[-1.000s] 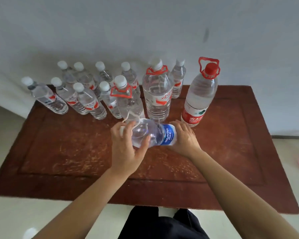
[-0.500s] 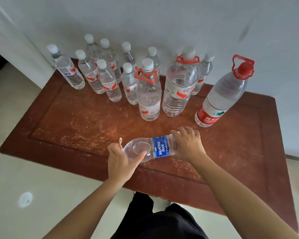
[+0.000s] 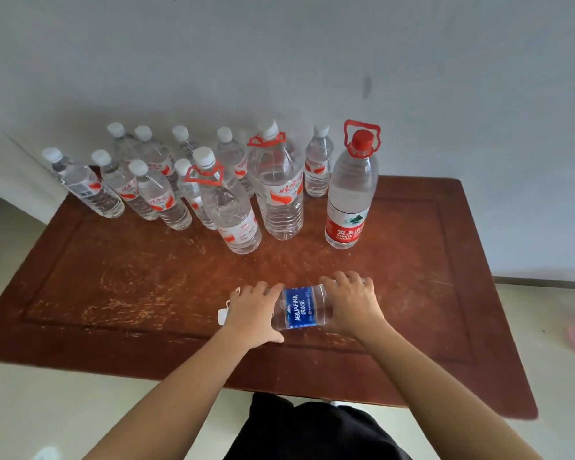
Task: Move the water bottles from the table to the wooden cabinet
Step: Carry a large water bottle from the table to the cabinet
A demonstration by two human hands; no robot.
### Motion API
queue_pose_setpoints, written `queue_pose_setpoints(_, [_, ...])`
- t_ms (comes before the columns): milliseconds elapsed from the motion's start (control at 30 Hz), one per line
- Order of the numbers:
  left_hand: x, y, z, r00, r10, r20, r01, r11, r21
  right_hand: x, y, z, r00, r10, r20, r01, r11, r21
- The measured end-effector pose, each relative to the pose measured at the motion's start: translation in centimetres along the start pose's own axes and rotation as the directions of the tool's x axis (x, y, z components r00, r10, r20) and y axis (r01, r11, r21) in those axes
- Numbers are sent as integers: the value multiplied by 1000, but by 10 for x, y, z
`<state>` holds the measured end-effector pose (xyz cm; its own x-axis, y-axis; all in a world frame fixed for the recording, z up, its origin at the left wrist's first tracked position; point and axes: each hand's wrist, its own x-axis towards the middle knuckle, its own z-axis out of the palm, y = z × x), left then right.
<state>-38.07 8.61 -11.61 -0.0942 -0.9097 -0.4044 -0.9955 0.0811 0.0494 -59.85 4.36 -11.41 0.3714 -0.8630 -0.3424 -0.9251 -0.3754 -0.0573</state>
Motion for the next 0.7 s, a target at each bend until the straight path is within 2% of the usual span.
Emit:
queue_pose_setpoints(233, [-39,24,34,965,-114,-238,106,993,-48,-18,1,22,990,-62,-125,57,997,-46])
queue_pose_setpoints(400, [-74,31,54,940,-277,-199,258,959,-117,-24,-16,22,984,-178,-30,174,979,-102])
queue_pose_setpoints(500, [-100,16,56,920,-350,-179,325,933,-152,-26,-49,12,966,-258,-5,255,958,-132])
queue_pose_setpoints(600, [-154,-22,72,847,-504,-167,467,857,-218,-32,-119,10,913,-407,19,404,898,-174])
queue_pose_setpoints(700, [-223,-73,93,752,-636,-172,586,765,-268,-40,-210,13,827,-561,20,551,804,-226])
